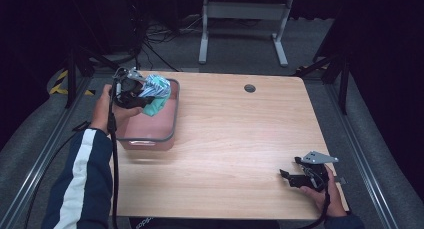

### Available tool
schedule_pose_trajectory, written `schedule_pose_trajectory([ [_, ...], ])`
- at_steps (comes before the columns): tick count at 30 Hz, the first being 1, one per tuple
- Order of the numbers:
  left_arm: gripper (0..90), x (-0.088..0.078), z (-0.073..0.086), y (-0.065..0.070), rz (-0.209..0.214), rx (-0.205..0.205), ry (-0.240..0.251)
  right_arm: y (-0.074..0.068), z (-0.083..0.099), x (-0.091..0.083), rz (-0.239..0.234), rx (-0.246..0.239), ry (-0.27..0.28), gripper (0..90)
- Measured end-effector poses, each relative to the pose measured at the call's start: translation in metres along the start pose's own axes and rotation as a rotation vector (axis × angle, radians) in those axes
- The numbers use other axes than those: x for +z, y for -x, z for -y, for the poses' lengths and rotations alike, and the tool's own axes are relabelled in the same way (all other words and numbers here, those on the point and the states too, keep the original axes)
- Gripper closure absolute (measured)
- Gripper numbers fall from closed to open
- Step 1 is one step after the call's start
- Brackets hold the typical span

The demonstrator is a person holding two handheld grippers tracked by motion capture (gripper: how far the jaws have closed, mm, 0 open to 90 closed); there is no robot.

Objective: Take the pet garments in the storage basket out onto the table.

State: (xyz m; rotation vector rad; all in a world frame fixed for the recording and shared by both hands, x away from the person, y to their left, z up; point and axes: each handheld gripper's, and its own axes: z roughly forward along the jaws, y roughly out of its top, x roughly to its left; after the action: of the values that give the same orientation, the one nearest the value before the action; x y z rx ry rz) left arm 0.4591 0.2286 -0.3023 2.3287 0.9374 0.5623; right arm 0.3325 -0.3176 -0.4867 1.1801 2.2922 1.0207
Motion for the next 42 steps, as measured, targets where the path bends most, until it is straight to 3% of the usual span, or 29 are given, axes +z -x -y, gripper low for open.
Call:
schedule_pose_trajectory([
  [6, 68.2, -0.007, -0.015, 0.023, 0.026, 0.087, 0.033, 0.000, 0.000, 0.000, 0.000, 0.002, 0.000, 20.3],
  [8, 68.2, -0.006, -0.019, 0.030, 0.047, 0.092, 0.041, 0.000, 0.000, 0.000, -0.001, 0.002, 0.000, 20.2],
  [10, 68.2, -0.005, -0.025, 0.036, 0.051, 0.121, 0.036, 0.000, 0.000, 0.000, -0.001, 0.002, 0.000, 20.2],
  [21, 68.1, 0.014, -0.051, 0.079, 0.130, 0.219, 0.025, 0.000, 0.000, 0.000, -0.001, 0.002, 0.000, 20.2],
  [32, 68.0, 0.036, -0.065, 0.107, 0.197, 0.283, 0.018, 0.000, 0.000, 0.000, -0.001, 0.004, 0.000, 20.0],
  [42, 67.9, 0.050, -0.076, 0.124, 0.234, 0.317, 0.005, 0.000, 0.000, 0.000, -0.002, 0.002, 0.000, 19.9],
])
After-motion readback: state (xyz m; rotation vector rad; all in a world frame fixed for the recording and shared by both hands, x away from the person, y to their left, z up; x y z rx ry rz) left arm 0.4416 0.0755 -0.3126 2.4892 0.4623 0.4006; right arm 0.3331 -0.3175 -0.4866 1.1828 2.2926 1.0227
